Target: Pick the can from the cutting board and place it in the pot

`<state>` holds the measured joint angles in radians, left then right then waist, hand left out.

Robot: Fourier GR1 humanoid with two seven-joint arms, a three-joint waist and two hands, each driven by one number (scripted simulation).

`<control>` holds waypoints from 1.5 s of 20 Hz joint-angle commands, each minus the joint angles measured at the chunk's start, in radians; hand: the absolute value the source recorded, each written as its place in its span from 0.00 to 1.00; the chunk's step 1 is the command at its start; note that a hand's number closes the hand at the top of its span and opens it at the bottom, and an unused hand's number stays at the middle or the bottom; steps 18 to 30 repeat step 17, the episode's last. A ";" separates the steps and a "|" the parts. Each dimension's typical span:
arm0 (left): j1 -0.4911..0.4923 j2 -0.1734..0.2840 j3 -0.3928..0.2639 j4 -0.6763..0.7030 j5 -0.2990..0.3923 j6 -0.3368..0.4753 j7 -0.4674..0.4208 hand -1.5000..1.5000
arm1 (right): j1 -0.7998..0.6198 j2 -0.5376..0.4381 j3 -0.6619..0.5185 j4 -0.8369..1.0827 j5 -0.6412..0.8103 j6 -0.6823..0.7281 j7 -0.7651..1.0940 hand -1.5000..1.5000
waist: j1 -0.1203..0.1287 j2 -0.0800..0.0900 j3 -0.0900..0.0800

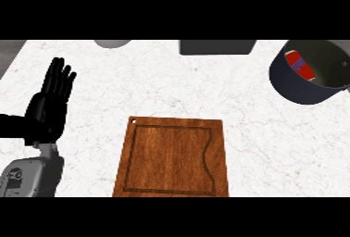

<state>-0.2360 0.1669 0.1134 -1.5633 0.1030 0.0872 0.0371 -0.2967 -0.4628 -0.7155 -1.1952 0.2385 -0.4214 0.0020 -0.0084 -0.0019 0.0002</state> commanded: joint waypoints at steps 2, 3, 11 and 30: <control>-0.026 0.017 0.017 0.011 0.009 -0.009 0.027 0.50 | 0.127 -0.009 -0.108 -0.074 -0.149 0.064 -0.076 0.00 | -0.002 0.000 0.000; -0.002 0.029 0.048 0.036 0.038 -0.040 -0.022 0.50 | 0.165 -0.018 -0.125 -0.046 -0.171 0.102 -0.142 0.00 | -0.001 0.001 0.000; -0.023 0.006 0.019 0.032 0.010 -0.025 -0.007 0.50 | 0.291 -0.061 -0.226 -0.090 -0.286 0.167 -0.150 0.00 | 0.001 0.001 0.000; -0.131 0.050 0.068 0.067 0.035 -0.017 0.077 0.50 | 0.397 -0.062 -0.307 -0.021 -0.385 0.295 -0.260 0.00 | -0.006 0.001 0.000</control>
